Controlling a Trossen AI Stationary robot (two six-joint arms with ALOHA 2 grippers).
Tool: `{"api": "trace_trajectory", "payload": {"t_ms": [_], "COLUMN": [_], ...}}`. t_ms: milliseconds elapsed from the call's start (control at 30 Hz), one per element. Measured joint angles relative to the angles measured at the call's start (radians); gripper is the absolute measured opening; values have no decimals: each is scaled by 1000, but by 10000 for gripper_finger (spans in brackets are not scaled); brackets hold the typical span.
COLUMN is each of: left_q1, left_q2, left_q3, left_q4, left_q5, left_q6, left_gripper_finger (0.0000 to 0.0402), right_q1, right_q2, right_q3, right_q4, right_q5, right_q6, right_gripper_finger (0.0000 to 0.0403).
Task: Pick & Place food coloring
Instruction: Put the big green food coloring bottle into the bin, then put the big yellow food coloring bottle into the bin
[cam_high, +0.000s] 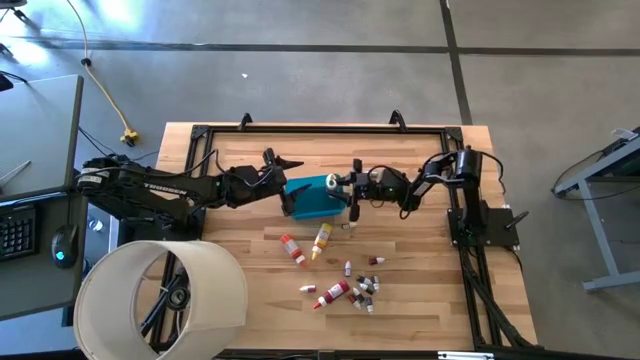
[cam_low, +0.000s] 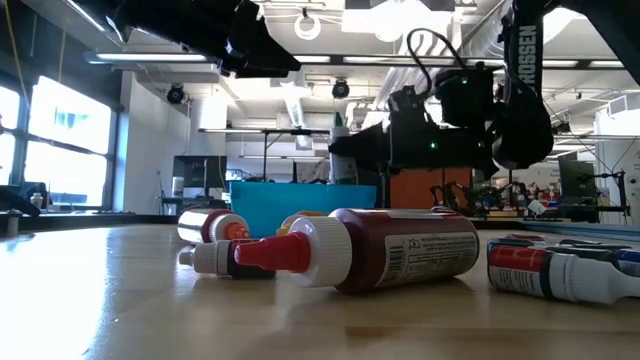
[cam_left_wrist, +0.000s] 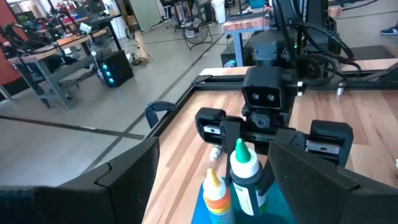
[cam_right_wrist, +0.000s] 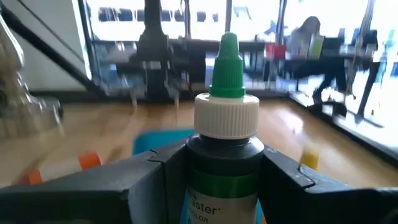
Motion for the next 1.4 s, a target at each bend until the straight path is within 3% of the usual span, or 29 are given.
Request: {"api": "trace_trajectory", "payload": {"t_ms": [567, 700, 1167, 1400], "left_q1": [0, 0, 0, 0], "left_q2": [0, 0, 0, 0], "left_q3": [0, 0, 0, 0], "left_q4": [-5, -5, -5, -4], "left_q5": [0, 0, 0, 13], "left_q6": [-1, -1, -1, -2], "left_gripper_finger": [300, 300, 300, 300], "right_q1": [1, 1, 1, 3], "right_q2": [1, 0, 0, -115], "right_q3": [2, 2, 1, 0], "right_q4": [-119, -116, -75, -74], "right_q5": [71, 123, 104, 92], "right_q6": [-67, -68, -112, -143], "right_gripper_finger": [151, 164, 222, 212]}}
